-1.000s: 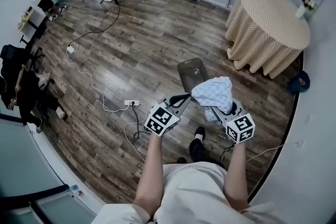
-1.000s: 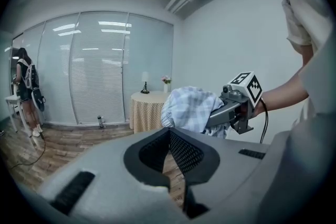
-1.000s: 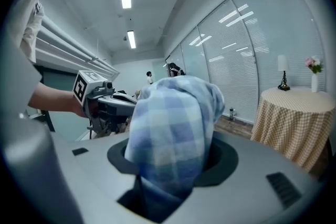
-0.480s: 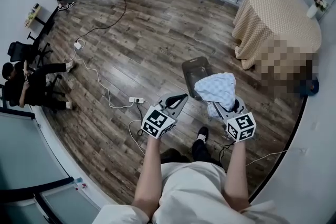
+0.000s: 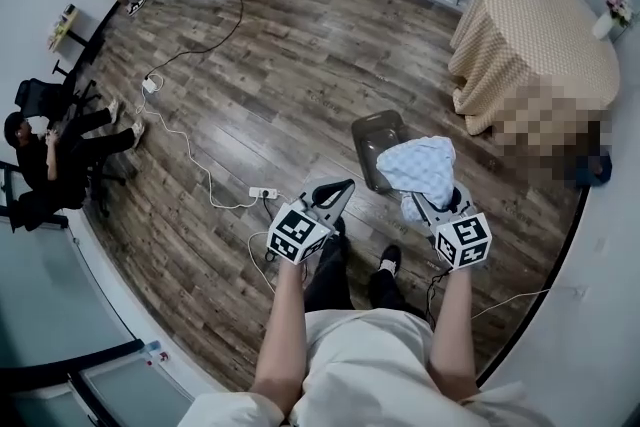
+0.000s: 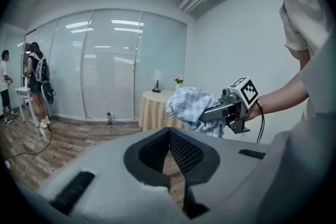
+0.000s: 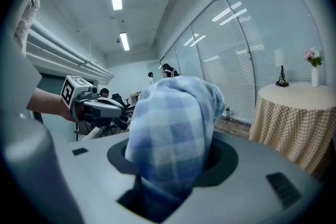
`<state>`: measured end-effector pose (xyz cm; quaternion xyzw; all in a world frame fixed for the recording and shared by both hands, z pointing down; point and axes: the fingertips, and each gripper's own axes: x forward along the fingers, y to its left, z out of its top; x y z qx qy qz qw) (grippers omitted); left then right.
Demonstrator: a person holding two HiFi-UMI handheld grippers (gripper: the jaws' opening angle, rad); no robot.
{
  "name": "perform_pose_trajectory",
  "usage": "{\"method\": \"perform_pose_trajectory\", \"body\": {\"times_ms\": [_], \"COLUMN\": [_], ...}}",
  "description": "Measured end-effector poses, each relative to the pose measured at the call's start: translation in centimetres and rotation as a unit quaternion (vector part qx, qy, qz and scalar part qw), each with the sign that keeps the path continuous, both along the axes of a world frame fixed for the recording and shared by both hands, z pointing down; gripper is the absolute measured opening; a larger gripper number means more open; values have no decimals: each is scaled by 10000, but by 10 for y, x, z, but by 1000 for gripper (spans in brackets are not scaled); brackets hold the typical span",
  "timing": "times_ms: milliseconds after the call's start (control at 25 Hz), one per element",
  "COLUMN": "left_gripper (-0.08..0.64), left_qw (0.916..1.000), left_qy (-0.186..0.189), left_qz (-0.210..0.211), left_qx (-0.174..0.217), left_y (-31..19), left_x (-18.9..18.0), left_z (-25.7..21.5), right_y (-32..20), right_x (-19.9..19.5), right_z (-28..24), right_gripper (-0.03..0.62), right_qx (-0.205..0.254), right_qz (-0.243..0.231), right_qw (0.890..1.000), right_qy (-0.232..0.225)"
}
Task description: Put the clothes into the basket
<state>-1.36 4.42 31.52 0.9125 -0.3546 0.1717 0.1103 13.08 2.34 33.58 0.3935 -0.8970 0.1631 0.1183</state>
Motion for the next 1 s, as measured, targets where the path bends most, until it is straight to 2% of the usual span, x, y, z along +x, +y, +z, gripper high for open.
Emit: {"method": "perform_pose_trajectory", "body": {"times_ms": [160, 480, 720, 880, 1000], "left_gripper": [12, 12, 12, 12, 12], "left_qw": [9994, 9959, 9955, 9950, 9947], "left_qy": [327, 788, 828, 911, 923], "left_qz": [141, 444, 382, 377, 446], "left_qx": [-20, 37, 267, 155, 14], "left_y": [-34, -111, -154, -173, -179], "left_x": [-8, -42, -79, -95, -89], "left_z": [-6, -16, -10, 1, 10], "right_y": [-15, -58, -91, -99, -106], "right_x": [-7, -50, -67, -85, -90], "right_z": [5, -3, 0, 4, 8], "right_gripper": [222, 222, 222, 222, 222], "right_qx": [-201, -181, -193, -207, -267], "right_qz": [348, 695, 1320, 1332, 1292], "right_qw": [9992, 9972, 9907, 9901, 9902], "right_qy": [62, 197, 281, 399, 457]}}
